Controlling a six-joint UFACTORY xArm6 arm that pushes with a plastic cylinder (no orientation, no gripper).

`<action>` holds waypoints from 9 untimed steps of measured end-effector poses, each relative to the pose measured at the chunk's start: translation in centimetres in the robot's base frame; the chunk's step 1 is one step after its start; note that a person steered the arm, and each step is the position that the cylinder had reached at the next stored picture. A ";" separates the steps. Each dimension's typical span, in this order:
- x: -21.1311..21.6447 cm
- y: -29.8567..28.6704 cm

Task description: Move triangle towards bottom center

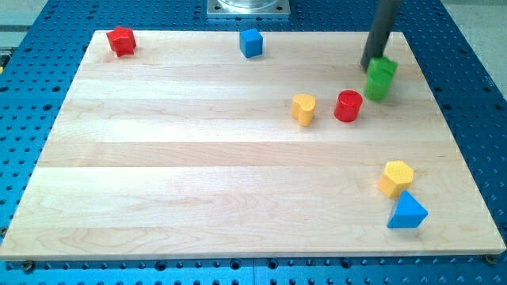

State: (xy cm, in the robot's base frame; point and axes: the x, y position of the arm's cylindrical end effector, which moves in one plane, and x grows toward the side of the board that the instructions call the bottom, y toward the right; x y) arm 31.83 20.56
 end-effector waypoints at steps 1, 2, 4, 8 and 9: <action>0.0 0.1; -1.4 4.7; 17.9 8.4; 25.2 -4.2; 27.9 -0.9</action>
State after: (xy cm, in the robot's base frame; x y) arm 59.69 19.69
